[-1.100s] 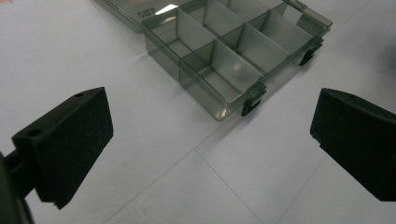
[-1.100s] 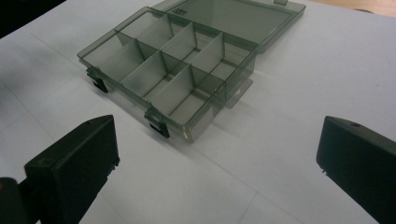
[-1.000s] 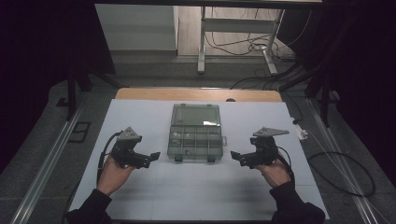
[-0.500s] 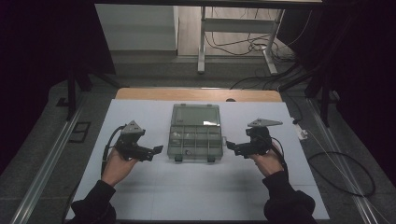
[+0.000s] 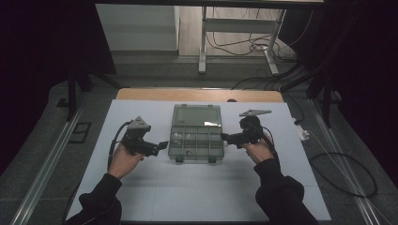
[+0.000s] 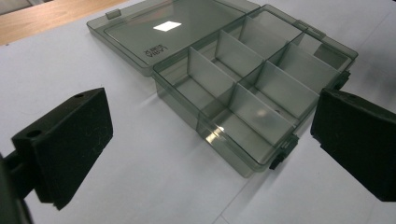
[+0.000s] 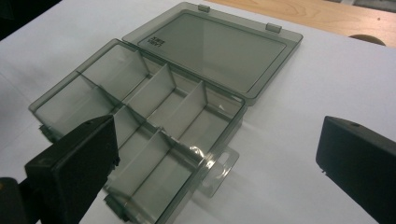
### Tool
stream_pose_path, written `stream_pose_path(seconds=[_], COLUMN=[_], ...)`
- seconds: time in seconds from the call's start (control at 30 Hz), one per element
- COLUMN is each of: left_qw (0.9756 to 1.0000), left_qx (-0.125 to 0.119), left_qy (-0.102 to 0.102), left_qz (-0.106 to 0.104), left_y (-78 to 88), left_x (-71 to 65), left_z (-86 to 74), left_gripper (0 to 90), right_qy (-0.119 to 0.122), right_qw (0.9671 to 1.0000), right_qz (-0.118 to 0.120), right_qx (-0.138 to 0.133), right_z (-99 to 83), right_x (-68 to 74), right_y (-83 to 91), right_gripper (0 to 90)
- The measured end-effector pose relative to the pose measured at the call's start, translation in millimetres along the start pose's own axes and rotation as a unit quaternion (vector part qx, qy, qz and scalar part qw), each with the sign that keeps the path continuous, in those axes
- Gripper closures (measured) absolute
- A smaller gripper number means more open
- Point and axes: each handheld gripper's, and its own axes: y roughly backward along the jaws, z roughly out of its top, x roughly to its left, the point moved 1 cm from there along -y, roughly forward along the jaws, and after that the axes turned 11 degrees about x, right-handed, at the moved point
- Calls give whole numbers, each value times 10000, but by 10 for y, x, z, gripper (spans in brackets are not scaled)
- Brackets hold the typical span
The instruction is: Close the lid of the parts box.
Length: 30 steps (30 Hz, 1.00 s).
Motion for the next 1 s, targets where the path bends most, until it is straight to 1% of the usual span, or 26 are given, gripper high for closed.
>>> stream_pose_path(seconds=[0.03,0.13,0.2,0.23,0.3,0.33,0.37,0.47,0.63,0.83,0.9,0.97,1.0], left_qw=[10000,10000,10000,10000,10000,10000,9999,9999,9999,9999,9998,9998,9997], left_qx=[3,-5,-24,-24,3,61,92,105,117,133,151,156,177], left_qy=[11,22,18,18,-9,-48,-70,-70,13,66,71,78,70], left_qz=[-11,-6,12,12,23,51,86,110,12,-54,-88,-106,-138], left_y=[-14,-58,-110,-110,-152,-188,-201,-222,-251,-290,-319,-332,-358], left_x=[5,16,19,19,23,25,29,35,62,104,130,138,154], left_z=[12,45,65,65,78,89,94,103,147,210,236,244,259], left_gripper=[0,0,0,0,0,0,0,0,0,0,0,0,0], right_qy=[-37,-31,-15,-18,-20,12,35,9,-94,-79,-85,-125,-151], right_qw=[10000,9999,9999,9999,9999,9997,9997,9996,9995,9992,9993,9991,9989], right_qz=[6,-15,-26,-29,-25,-61,-91,-96,-77,-93,-130,-121,-169], right_qx=[38,101,164,164,154,229,243,254,287,369,347,377,417], right_z=[32,65,123,136,151,178,190,218,289,349,383,394,415], right_x=[-15,-25,-37,-39,-44,-50,-57,-75,-144,-188,-207,-217,-236], right_y=[-43,-83,-139,-150,-164,-197,-211,-240,-328,-416,-461,-476,-512], right_gripper=[0,0,0,0,0,0,0,0,0,0,0,0,0])
